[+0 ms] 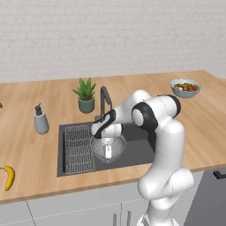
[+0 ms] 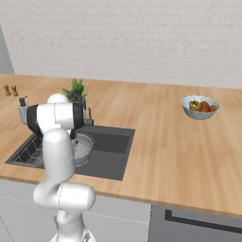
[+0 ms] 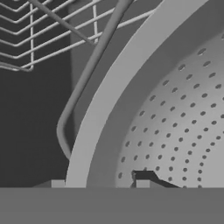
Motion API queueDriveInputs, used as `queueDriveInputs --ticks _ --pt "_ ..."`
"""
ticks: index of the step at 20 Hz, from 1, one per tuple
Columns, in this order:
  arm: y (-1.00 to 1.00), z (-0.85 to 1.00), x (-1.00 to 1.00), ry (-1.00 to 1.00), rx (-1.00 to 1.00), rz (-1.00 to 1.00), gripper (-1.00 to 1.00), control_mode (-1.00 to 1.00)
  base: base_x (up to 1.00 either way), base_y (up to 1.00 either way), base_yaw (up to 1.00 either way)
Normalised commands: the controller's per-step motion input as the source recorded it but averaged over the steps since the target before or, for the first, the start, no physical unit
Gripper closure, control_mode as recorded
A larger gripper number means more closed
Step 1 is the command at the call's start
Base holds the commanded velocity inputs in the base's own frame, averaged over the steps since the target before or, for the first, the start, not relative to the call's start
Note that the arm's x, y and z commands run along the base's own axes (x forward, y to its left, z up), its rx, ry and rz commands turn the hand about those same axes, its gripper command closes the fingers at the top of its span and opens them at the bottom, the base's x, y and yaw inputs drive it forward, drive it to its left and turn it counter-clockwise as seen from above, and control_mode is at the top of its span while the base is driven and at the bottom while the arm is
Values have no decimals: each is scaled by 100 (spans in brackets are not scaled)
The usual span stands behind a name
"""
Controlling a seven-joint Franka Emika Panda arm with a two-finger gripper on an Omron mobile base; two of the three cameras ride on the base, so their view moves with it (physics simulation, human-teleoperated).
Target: Put the colander in the sink, put the banana in the colander, and turn on the sink faucet and pour water over the colander.
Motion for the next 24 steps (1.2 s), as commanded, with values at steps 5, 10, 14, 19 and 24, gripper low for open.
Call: queueDriveInputs --ticks 5,10,14,19,24 --pt "13 0 1 10 0 6 100 -100 0 0 0" --pt "0 0 0 6 0 2 -100 -100 0 0 0" --pt "0 0 0 0 0 0 -100 -100 0 0 0" --pt "0 12 -3 -1 0 -1 -100 -100 0 0 0" --pt "0 77 -18 0 0 -11 -100 -100 0 0 0"
